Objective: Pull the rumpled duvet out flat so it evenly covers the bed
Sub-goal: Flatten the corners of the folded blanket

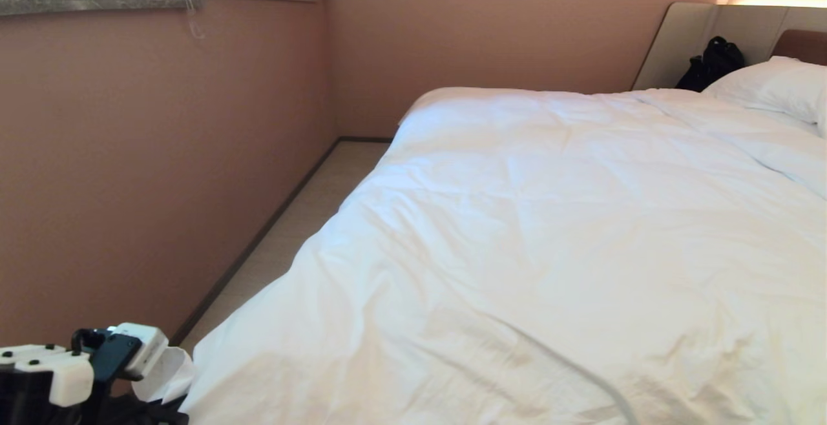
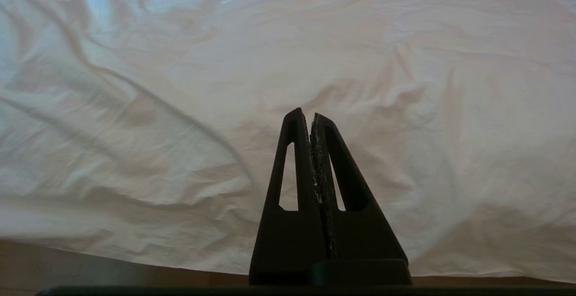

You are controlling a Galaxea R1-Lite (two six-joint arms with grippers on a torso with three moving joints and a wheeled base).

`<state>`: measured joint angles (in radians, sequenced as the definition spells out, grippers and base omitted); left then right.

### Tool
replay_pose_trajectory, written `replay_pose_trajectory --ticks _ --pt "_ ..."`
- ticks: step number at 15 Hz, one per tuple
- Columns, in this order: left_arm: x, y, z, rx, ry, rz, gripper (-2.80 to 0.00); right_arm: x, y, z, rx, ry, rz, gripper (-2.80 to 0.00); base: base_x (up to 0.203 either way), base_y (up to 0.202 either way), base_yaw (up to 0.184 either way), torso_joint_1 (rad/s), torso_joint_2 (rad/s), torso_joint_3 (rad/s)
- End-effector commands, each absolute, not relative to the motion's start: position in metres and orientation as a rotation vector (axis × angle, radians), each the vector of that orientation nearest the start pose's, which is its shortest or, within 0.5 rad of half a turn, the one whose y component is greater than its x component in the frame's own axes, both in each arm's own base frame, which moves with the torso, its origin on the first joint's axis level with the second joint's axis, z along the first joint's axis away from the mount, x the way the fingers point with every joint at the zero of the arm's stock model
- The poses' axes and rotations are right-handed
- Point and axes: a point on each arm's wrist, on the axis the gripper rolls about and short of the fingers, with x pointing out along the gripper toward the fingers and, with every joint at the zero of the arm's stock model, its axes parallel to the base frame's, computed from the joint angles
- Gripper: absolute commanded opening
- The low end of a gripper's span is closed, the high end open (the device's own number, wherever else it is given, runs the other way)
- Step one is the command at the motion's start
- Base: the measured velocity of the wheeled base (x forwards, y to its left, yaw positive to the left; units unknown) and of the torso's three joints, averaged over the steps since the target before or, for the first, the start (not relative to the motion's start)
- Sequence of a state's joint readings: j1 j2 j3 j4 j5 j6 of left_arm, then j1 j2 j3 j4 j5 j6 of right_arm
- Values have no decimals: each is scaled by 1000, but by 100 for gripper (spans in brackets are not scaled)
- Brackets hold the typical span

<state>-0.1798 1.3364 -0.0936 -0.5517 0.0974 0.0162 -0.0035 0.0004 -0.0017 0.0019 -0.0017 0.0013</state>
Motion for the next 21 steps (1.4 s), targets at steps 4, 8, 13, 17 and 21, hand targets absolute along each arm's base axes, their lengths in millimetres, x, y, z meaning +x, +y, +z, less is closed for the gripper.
replay_pose_trajectory --ticks 4,8,13,17,21 --pt "130 -22 80 109 708 -97 -280 -23 0 76 0 0 -5 -280 0 0 0 0 0 0" --pt "120 -20 71 103 752 -110 -280 -23 0 76 0 0 -5 -280 0 0 0 0 0 0" --pt "117 -20 72 93 745 -126 -280 -23 0 76 2 0 -5 -280 0 0 0 0 0 0" --pt "115 -20 70 76 753 -125 -280 -23 0 76 0 0 -5 -280 0 0 0 0 0 0" --pt "115 -20 70 74 756 -127 -280 -23 0 76 2 2 -5 -280 0 0 0 0 0 0"
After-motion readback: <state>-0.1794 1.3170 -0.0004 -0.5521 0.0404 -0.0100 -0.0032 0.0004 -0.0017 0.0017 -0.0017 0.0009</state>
